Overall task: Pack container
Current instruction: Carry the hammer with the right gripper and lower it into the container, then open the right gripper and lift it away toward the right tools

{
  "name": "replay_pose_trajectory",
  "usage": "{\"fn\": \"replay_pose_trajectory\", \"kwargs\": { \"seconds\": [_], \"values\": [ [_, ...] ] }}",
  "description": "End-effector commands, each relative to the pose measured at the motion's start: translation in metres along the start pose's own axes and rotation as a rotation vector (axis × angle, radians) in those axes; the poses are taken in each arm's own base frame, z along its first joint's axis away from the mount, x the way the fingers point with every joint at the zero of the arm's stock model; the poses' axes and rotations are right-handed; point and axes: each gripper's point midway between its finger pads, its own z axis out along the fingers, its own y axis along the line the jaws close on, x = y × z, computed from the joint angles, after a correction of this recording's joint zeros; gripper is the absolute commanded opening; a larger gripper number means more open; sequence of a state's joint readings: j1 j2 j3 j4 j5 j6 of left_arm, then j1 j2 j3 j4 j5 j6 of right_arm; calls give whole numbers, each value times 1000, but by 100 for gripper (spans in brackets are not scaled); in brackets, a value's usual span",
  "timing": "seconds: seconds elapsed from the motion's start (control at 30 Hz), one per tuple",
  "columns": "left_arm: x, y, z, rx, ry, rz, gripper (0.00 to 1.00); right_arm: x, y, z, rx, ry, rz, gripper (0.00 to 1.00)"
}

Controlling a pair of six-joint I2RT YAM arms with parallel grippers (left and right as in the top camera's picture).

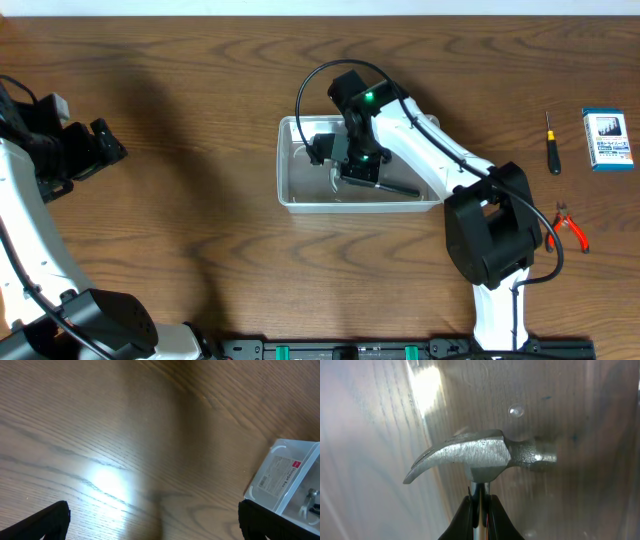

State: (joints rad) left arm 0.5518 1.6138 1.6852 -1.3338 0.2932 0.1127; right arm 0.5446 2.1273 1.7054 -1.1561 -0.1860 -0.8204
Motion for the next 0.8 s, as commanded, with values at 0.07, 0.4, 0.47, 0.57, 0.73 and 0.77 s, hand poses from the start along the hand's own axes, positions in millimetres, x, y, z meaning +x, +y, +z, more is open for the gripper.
{"fn": "replay_pose_trajectory", "kwargs": {
  "seconds": [0.07,0.4,0.47,0.57,0.73,0.77],
  "values": [
    [0,0,0,9,0,10,98,1,4,5,-24,-6,20,2],
    [0,0,0,9,0,10,98,-3,0,5,-8,-20,30,21],
    [0,0,0,9,0,10,98,-4,-3,5,5,-22,44,21],
    [0,0,0,9,0,10,98,-6,-6,4,20,-31,62,20],
    [0,0,0,9,-1,10,98,-24,-18,-23,68,-88,140,22],
    [0,0,0,9,-1,10,98,-30,-21,-34,83,-106,149,24]
  ]
}}
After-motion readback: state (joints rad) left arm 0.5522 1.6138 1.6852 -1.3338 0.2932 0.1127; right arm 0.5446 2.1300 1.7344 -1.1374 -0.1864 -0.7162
